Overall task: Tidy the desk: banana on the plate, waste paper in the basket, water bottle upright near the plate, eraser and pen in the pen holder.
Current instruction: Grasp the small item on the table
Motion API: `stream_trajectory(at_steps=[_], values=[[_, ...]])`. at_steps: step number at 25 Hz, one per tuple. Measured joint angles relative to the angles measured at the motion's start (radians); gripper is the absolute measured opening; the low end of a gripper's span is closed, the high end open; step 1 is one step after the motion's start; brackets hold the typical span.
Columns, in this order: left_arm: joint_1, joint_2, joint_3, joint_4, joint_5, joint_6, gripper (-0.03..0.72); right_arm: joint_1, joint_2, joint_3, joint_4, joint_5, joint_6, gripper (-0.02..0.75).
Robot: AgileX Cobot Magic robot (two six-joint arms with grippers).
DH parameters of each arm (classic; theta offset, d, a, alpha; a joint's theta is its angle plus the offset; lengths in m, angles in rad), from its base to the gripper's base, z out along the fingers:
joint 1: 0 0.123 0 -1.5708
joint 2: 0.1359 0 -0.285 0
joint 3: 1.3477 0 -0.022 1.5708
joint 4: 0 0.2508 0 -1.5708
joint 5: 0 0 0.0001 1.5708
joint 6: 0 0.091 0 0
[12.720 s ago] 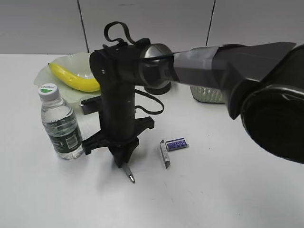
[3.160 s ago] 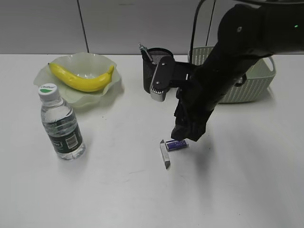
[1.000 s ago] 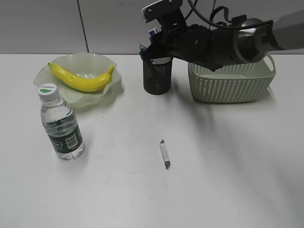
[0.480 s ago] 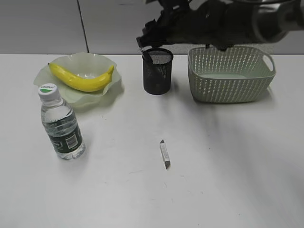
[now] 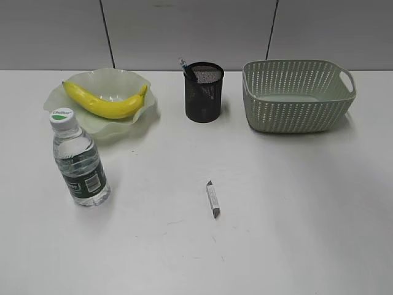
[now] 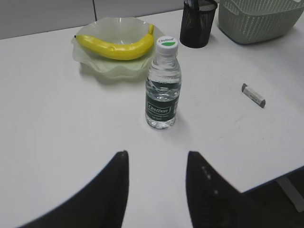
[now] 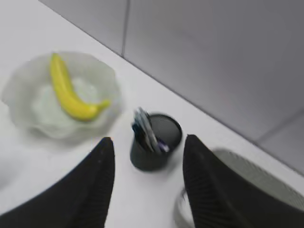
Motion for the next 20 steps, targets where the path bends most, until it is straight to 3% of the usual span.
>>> stream_trajectory(at_steps=[3, 8, 15, 20], values=[[0.000, 0.000, 0.000, 0.000, 0.000, 0.000, 0.301, 0.000, -0.092, -0.002, -0.254, 0.255, 0.260, 0.382], [0.000, 0.000, 0.000, 0.000, 0.000, 0.000, 0.301, 0.000, -0.194, 0.017, -0.340, 0.697, 0.339, 0.382], [0.000, 0.000, 0.000, 0.000, 0.000, 0.000, 0.301, 0.000, -0.512, 0.372, -0.296, 0.765, 0.351, 0.382], [0.000, 0.012, 0.000, -0.011, 0.000, 0.000, 0.301, 0.000, -0.808, 0.714, -0.259, 0.686, 0.353, 0.382]])
